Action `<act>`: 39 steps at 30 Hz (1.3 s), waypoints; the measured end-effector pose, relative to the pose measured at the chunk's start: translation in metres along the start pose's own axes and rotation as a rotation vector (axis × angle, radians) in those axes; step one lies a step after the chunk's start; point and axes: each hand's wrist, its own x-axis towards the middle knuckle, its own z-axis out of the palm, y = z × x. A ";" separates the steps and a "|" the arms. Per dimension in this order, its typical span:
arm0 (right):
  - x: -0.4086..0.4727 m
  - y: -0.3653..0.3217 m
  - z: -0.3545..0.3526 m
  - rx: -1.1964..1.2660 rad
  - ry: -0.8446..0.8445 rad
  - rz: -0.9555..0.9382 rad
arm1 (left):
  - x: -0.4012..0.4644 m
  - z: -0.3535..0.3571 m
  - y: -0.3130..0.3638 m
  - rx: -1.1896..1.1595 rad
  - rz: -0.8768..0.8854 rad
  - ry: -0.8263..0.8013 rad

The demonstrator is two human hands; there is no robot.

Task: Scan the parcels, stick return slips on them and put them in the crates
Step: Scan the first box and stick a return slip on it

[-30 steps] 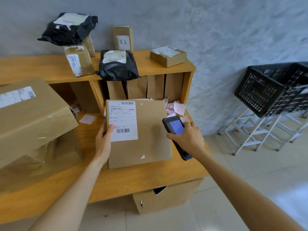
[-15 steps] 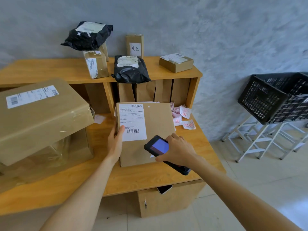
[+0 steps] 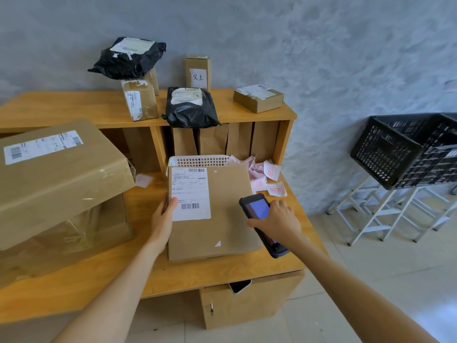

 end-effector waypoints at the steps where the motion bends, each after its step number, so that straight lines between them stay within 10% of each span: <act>1: 0.005 0.007 0.001 0.008 0.023 0.049 | 0.000 -0.002 -0.001 0.004 -0.025 -0.006; 19: 0.072 0.059 0.086 -0.059 -0.111 0.318 | 0.019 0.002 -0.036 0.453 -0.232 -0.001; 29: 0.127 0.048 0.067 -0.025 0.001 0.161 | 0.065 0.071 -0.007 1.039 0.391 -0.038; 39: 0.206 0.020 0.062 -0.039 0.132 -0.169 | 0.085 0.092 -0.033 1.120 0.546 -0.029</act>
